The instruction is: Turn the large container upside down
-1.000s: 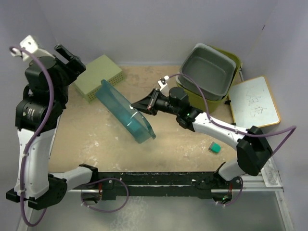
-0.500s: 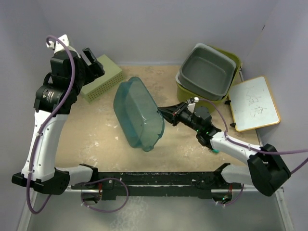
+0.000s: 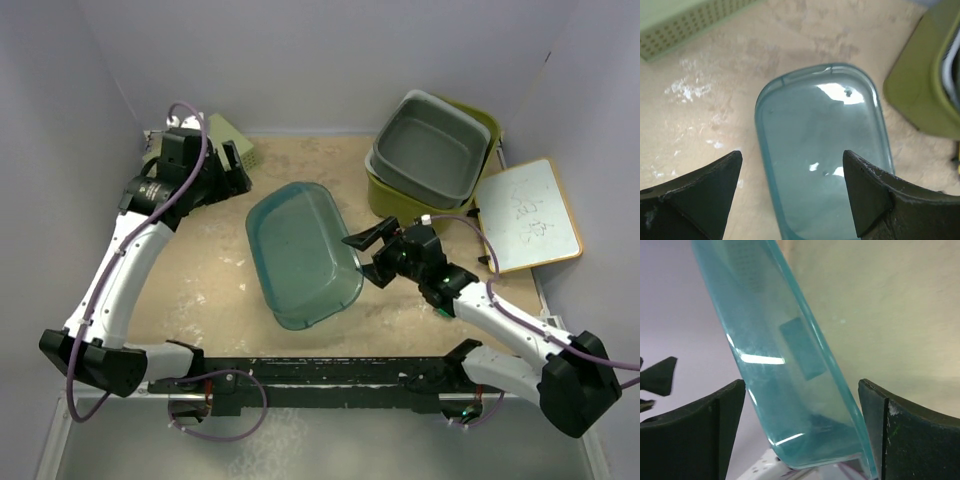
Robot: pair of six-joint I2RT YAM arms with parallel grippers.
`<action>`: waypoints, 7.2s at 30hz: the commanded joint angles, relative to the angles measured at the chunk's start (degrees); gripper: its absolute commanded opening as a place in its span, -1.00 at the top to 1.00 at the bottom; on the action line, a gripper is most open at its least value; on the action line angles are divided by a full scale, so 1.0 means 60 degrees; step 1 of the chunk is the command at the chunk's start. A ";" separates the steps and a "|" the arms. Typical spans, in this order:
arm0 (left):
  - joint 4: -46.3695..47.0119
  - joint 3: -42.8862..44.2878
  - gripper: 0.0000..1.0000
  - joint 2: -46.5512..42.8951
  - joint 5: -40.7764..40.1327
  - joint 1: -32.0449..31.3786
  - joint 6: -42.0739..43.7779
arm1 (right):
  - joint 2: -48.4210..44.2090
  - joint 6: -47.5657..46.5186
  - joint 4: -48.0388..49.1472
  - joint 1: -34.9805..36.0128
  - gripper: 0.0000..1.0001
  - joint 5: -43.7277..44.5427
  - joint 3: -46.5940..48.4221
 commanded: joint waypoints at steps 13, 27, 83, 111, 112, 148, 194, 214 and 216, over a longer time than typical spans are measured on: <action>0.0418 -0.3646 -0.54 -0.0807 0.1668 -0.0527 0.0566 | -0.1226 -0.8565 -0.5707 0.0017 -0.99 0.2028 0.1528; 0.1584 -0.4790 -0.54 -0.1166 0.1017 -0.0881 -0.0626 | -0.1545 -0.9599 -0.3531 0.0420 -0.99 -0.0371 0.0357; 0.1047 -0.4103 -0.53 -0.1403 0.0679 -0.0669 0.0045 | 0.4259 -0.8751 0.1912 0.2843 -0.84 0.1179 0.1946; 0.6005 -0.4710 -0.53 0.2546 0.1424 -0.0669 -0.0901 | 0.0301 -1.0031 -0.3086 0.1245 -0.88 0.3164 0.3216; 0.6110 -0.4369 -0.53 0.3014 0.1462 -0.0668 -0.0823 | 0.0007 -1.0156 -0.3439 0.1233 -0.89 0.3407 0.3245; 0.2840 -0.3363 -0.50 -0.0159 0.1446 -0.0946 0.0515 | 0.7710 -0.9802 -0.8372 -0.1520 0.83 0.4764 1.4744; 0.1128 -0.0630 -0.54 -0.3431 -0.4623 -0.0920 -0.2566 | 0.3850 0.2905 1.5594 0.2059 1.00 -0.1984 -0.2064; 0.1616 -0.1789 -0.55 -0.2764 -0.3604 -0.0918 -0.2207 | 0.3772 0.0103 0.8941 0.2359 -0.73 -0.2824 -0.3607; 0.1638 -0.1870 -0.55 -0.2739 -0.3533 -0.0922 -0.2109 | 0.3460 -0.0948 0.6573 0.2357 -0.90 -0.3037 -0.2868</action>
